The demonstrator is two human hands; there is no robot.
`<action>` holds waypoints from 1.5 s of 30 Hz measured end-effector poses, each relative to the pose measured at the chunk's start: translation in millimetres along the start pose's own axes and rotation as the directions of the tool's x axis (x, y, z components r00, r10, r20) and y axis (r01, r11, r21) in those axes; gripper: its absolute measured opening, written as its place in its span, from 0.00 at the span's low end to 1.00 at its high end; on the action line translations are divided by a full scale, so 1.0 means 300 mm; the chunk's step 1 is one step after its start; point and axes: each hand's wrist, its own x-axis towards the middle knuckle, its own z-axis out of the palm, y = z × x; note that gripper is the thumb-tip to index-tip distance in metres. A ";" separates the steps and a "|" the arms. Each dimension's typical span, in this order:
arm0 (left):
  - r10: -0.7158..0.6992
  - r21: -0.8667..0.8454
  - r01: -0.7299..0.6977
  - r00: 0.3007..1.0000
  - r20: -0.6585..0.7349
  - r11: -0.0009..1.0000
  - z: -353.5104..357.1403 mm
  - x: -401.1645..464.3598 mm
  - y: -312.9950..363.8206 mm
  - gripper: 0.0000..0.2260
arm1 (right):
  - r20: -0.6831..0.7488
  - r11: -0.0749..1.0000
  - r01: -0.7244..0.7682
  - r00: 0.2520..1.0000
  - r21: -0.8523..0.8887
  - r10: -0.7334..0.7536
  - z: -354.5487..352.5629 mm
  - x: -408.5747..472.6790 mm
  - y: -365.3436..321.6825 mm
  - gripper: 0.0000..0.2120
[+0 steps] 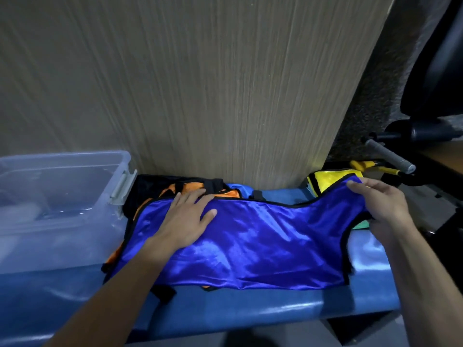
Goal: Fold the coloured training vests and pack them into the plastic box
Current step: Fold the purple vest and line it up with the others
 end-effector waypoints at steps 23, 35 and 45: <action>-0.587 -0.887 0.372 0.795 0.153 0.272 -0.136 -0.125 -0.199 0.43 | 0.670 0.936 0.292 0.737 -0.198 -0.088 0.893 -0.507 0.054 0.12; -0.542 -0.529 0.411 0.833 -0.113 0.742 -0.115 -0.128 -0.123 0.20 | 0.688 0.459 0.721 0.671 -0.519 -0.276 0.449 -0.394 0.219 0.11; -0.575 -0.443 0.454 0.796 -0.186 0.773 -0.135 -0.080 -0.128 0.15 | 0.905 0.122 0.902 0.423 -0.414 -0.054 0.317 -0.462 0.318 0.13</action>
